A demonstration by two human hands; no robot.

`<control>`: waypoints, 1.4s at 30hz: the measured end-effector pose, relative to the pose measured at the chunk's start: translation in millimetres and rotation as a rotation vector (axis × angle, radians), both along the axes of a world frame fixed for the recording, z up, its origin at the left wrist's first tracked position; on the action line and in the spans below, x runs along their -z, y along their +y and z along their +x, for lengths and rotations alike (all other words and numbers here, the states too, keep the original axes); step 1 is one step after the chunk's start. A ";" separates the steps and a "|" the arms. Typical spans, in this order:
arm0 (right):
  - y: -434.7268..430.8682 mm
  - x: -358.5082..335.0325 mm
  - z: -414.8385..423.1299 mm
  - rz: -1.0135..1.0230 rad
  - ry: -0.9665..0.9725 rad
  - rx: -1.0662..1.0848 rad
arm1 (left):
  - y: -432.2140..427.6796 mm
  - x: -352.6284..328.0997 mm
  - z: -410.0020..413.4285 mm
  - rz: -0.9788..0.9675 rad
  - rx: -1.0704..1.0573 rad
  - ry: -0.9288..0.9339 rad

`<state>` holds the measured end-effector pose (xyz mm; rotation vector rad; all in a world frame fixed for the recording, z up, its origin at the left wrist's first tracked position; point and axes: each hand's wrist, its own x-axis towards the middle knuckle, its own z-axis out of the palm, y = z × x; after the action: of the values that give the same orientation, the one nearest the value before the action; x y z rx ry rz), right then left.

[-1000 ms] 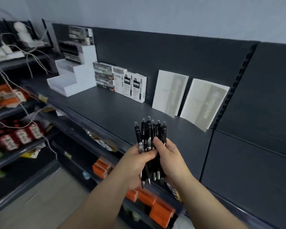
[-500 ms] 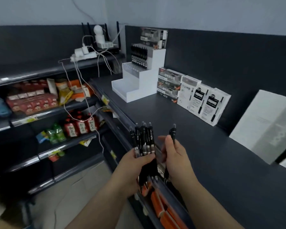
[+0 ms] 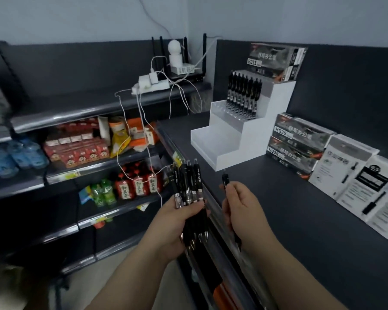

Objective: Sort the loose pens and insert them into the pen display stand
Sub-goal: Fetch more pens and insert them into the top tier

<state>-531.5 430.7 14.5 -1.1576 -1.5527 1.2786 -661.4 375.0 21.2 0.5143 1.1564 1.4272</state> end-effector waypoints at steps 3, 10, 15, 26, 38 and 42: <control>31.0 -2.3 -29.8 0.073 -0.044 0.066 | 34.7 -0.5 -36.5 0.034 0.069 -0.019; 88.7 -24.0 -84.9 0.122 -0.121 0.230 | 124.7 -12.8 -115.9 0.084 0.223 0.014; 112.5 -45.4 -90.6 0.168 -0.183 0.433 | 175.1 -24.8 -134.4 0.135 0.341 0.072; 178.6 -93.1 -38.9 0.346 -0.047 0.710 | 242.4 -51.5 -104.5 0.204 0.441 0.112; 240.0 -99.3 -10.8 0.522 -0.419 0.796 | 276.0 -52.5 -95.2 0.213 0.400 0.177; 247.2 -88.8 -13.1 0.499 -0.498 0.787 | 286.7 -52.8 -91.7 0.214 0.429 0.166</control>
<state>-544.5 677.9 103.3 -1.5750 -1.3878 0.0764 -753.1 661.7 74.0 0.9843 0.9517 1.1524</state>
